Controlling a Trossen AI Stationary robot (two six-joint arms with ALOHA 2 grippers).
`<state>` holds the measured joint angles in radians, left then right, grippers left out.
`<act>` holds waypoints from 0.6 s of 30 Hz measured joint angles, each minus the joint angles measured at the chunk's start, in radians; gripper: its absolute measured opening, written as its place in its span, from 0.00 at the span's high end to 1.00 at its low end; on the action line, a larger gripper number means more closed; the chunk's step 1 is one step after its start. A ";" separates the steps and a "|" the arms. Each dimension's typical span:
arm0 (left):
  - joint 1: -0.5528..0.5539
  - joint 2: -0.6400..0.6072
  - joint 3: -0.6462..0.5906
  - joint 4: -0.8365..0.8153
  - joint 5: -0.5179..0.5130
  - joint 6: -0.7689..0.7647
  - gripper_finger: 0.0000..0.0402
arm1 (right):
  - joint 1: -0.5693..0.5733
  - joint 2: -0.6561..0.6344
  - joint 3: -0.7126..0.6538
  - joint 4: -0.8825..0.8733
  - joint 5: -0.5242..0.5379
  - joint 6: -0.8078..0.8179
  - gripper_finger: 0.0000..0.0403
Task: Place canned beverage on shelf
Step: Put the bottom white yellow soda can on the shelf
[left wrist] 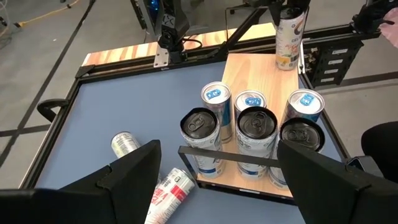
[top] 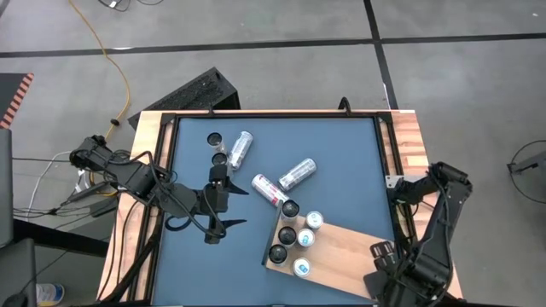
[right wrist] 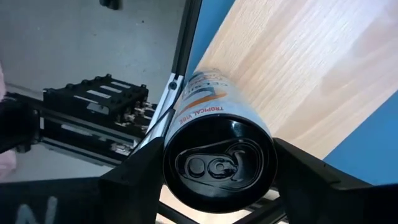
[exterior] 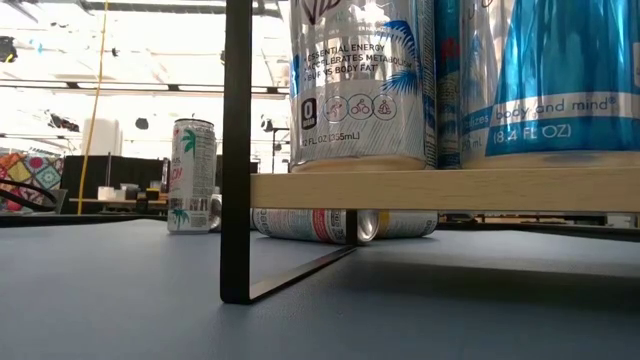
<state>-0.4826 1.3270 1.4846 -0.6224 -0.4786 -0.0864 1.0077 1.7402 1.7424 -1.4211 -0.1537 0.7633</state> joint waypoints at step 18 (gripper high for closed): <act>0.000 0.000 0.000 0.000 -0.004 0.015 0.23 | -0.021 0.000 0.000 -0.054 0.000 -0.004 0.38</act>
<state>-0.4826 1.3270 1.4847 -0.6220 -0.4830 -0.0717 0.9867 1.7401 1.7424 -1.4749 -0.1534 0.7597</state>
